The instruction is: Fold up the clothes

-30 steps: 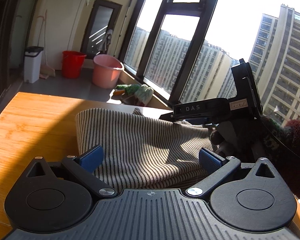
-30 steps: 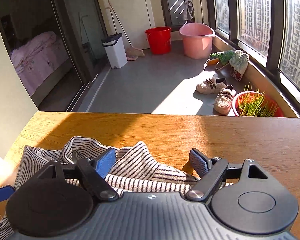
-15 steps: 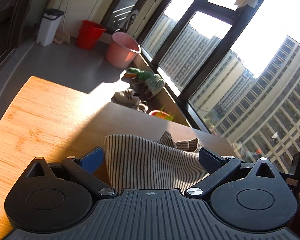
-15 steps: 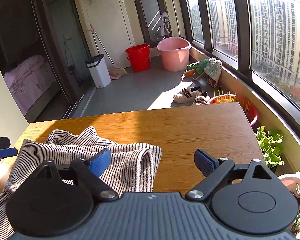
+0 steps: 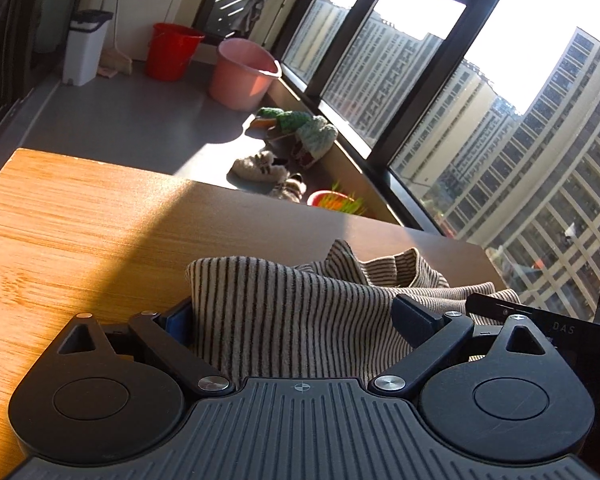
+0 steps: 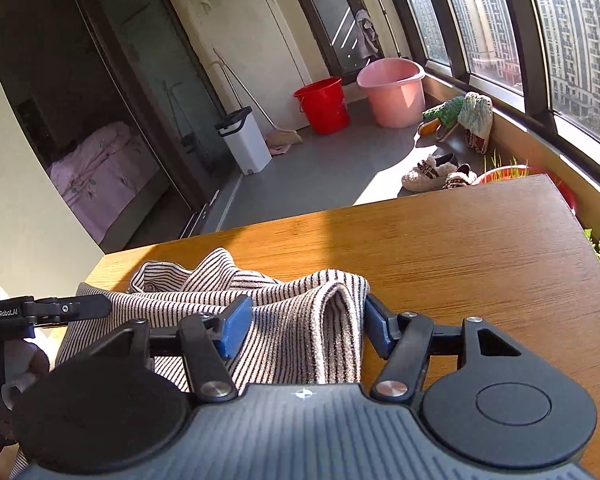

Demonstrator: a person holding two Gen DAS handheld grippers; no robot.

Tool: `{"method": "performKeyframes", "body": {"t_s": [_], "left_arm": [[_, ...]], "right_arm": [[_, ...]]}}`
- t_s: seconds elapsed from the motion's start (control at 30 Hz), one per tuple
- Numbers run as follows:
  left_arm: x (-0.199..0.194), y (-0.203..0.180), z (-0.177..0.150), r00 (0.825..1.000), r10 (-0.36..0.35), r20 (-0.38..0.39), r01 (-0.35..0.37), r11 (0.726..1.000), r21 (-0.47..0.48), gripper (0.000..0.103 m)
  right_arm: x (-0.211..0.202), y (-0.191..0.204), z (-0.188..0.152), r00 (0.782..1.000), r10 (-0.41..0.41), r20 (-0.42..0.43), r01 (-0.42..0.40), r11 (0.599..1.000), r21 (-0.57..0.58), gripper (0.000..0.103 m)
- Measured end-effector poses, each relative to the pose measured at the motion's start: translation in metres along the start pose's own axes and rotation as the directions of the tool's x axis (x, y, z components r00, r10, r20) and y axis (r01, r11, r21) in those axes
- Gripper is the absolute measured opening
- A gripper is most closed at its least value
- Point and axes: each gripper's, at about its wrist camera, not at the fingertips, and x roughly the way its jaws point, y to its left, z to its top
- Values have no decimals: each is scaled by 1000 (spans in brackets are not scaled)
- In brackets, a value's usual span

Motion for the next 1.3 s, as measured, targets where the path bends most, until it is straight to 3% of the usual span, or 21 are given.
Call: {"method": "performKeyframes", "body": {"t_s": [0.07,0.1,0.17,0.23,0.3,0.4,0.57,0.73,0.9,0.97,1.13,1.3], "left_arm": [[1,0,1,1000,-4,-2,4,1000,10,77],[2,0,2,1000,-6,-4,6,1000,14,67],[6,1,10,1000,-15,-12,15,1000,3,59],[3,-3,25,1000,-15,19,15,1000,23,35],[-8,-7,38,998,-20,66,17,999,52,31],[-47,-15,45,981,-107,160,97,993,70,28],[-108,-18,-5,963,-161,215,140,984,107,18],[-142,1,-74,970,-178,164,174,984,38,18],[-152,8,-81,974,-172,147,168,985,42,25],[-162,12,-80,973,-169,158,165,985,42,49],[-187,29,-88,975,-135,179,136,991,5,76],[-188,38,-87,965,-197,172,217,971,-102,88]], "right_arm": [[1,1,0,1000,10,-8,-10,1000,-1,41],[2,1,1,1000,18,-13,-18,1000,1,36],[7,1,10,1000,20,-12,-20,1000,12,31],[10,2,23,1000,16,1,-16,1000,13,26],[3,7,37,999,24,43,-24,1000,4,24],[-35,24,48,985,111,135,-105,993,-47,21],[-99,48,11,975,183,129,-163,975,-149,17],[-130,48,-45,985,166,47,-158,979,-129,14],[-136,46,-86,995,91,-40,-95,990,-108,14],[-136,46,-93,997,51,-53,-57,991,-125,15],[-150,46,-99,999,-5,-40,-1,990,-144,29],[-165,38,-91,999,49,-2,-49,999,9,40]]}}
